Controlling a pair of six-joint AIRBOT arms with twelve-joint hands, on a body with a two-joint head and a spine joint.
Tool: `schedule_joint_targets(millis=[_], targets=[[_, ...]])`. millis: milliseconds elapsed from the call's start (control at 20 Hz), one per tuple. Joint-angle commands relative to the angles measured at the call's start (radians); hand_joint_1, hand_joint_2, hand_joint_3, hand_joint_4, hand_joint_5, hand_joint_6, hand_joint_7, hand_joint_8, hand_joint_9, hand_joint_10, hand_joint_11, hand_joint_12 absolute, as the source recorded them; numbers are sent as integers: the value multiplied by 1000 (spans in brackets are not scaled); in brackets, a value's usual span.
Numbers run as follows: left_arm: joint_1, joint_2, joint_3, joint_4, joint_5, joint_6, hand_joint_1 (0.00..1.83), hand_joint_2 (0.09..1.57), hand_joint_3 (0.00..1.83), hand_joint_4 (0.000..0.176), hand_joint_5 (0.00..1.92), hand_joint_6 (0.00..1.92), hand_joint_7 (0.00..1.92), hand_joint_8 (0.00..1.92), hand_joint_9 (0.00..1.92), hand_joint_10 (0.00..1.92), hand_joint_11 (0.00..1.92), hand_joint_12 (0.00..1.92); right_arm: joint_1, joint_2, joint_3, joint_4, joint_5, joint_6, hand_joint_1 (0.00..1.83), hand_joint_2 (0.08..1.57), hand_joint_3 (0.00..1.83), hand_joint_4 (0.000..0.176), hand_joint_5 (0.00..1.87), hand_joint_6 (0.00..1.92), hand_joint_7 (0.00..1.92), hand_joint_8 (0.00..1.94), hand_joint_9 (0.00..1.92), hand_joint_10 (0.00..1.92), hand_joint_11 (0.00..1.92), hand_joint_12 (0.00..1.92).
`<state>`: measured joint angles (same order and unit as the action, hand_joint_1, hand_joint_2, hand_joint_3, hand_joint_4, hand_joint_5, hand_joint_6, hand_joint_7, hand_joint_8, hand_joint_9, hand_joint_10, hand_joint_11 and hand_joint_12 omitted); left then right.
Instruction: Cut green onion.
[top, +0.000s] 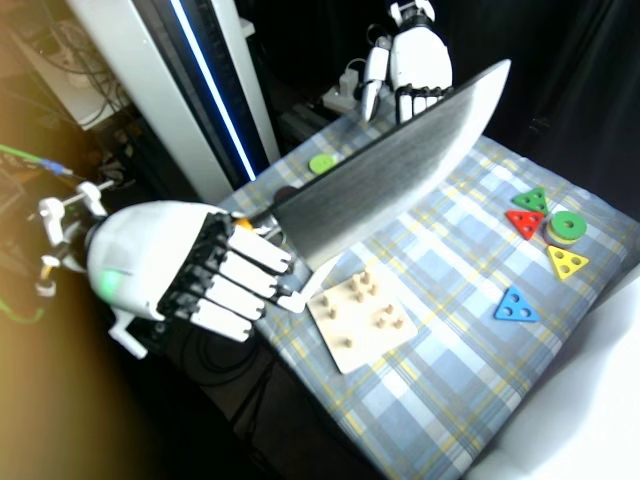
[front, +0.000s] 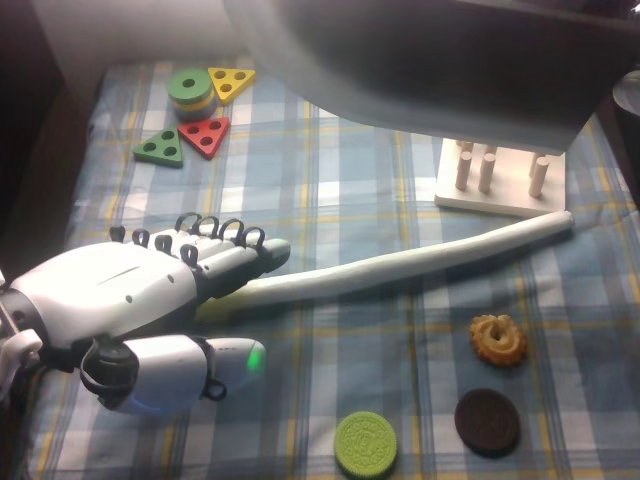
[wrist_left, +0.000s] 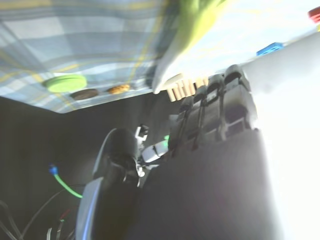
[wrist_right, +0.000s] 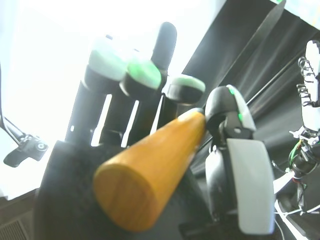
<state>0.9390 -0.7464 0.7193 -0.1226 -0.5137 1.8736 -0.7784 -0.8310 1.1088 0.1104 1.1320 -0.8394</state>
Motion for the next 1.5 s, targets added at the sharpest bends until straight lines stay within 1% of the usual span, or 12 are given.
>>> schedule_joint_targets(millis=[0, 500, 550, 600, 650, 750, 950, 1150, 1300, 1350, 1400, 1450], targets=[[-12, -6, -7, 15, -86, 0, 0, 1403, 0, 0, 0, 0, 0, 0, 0, 0, 0, 0, 3, 8, 1, 26, 150, 13, 534, 1446, 1, 0, 908, 1921, 1122, 1941, 1191, 1921, 1217, 1921], [-28, -48, 21, 37, 28, 0, 0, 1359, 0, 0, 0, 0, 0, 0, 0, 0, 0, 0, -6, -1, 2, 25, 128, 16, 497, 1439, 0, 0, 863, 1921, 1069, 1941, 1152, 1921, 1197, 1921], [-28, -49, 22, 33, 32, 0, 0, 1360, 0, 0, 0, 0, 0, 0, 0, 0, 0, 0, -7, -2, 2, 25, 123, 17, 474, 1442, 2, 38, 794, 1921, 998, 1941, 1084, 1921, 1137, 1921], [-28, -50, 23, 27, 35, 0, 0, 1360, 0, 0, 0, 0, 0, 0, 0, 0, 0, 0, -10, -2, 2, 24, 116, 17, 474, 1442, 2, 38, 794, 1921, 998, 1941, 1084, 1921, 1137, 1921], [-28, -52, 25, 21, 36, 0, 0, 1365, 0, 0, 0, 0, 0, 0, 0, 0, 0, 0, -17, -2, 2, 20, 108, 17, 515, 1465, 1, 15, 806, 1921, 1025, 1941, 1107, 1921, 1162, 1921], [-28, -54, 26, 11, 33, 0, 0, 1361, 0, 0, 0, 0, 0, 0, 0, 0, 0, 0, -28, -1, 2, 15, 99, 19, 495, 1447, 0, 0, 783, 1921, 1045, 1941, 1141, 1921, 1208, 1921], [-28, -54, 25, 1, 26, 0, 0, 1369, 0, 0, 0, 0, 0, 0, 0, 0, 0, 0, -34, 1, 2, -12, 51, 22, 562, 1476, 4, 0, 631, 1921, 958, 1941, 1121, 1921, 1223, 1921], [-28, -54, 23, -3, 26, 0, 0, 1374, 0, 0, 0, 0, 0, 0, 0, 0, 0, 0, -34, 11, 2, -69, -13, 23, 557, 1464, 1, 34, 824, 1921, 1066, 1941, 1184, 1921, 1235, 1921], [-28, -54, 22, -6, 23, 0, 0, 1368, 0, 0, 0, 0, 0, 0, 0, 0, 0, 0, -34, 16, 2, -123, -53, 35, 672, 1447, 0, 87, 946, 1921, 1185, 1941, 1318, 1921, 1390, 1921], [-28, -54, 22, -7, 22, 0, 0, 1368, 0, 0, 0, 0, 0, 0, 0, 0, 0, 0, -34, 16, 2, -131, -59, 37, 650, 1431, 0, 82, 895, 1921, 1157, 1941, 1295, 1921, 1363, 1921], [-28, -54, 22, -8, 22, 0, 0, 1371, 0, 0, 0, 0, 0, 0, 0, 0, 0, 0, -34, 16, 2, -134, -61, 38, 670, 1421, 0, 37, 874, 1921, 1157, 1941, 1303, 1921, 1365, 1921], [-28, -54, 22, -9, 20, 0, 0, 1369, 0, 0, 0, 0, 0, 0, 0, 0, 0, 0, -34, 16, 2, -136, -61, 41, 624, 1426, 1, 0, 676, 1816, 1022, 1941, 1113, 1921, 1173, 1921]])
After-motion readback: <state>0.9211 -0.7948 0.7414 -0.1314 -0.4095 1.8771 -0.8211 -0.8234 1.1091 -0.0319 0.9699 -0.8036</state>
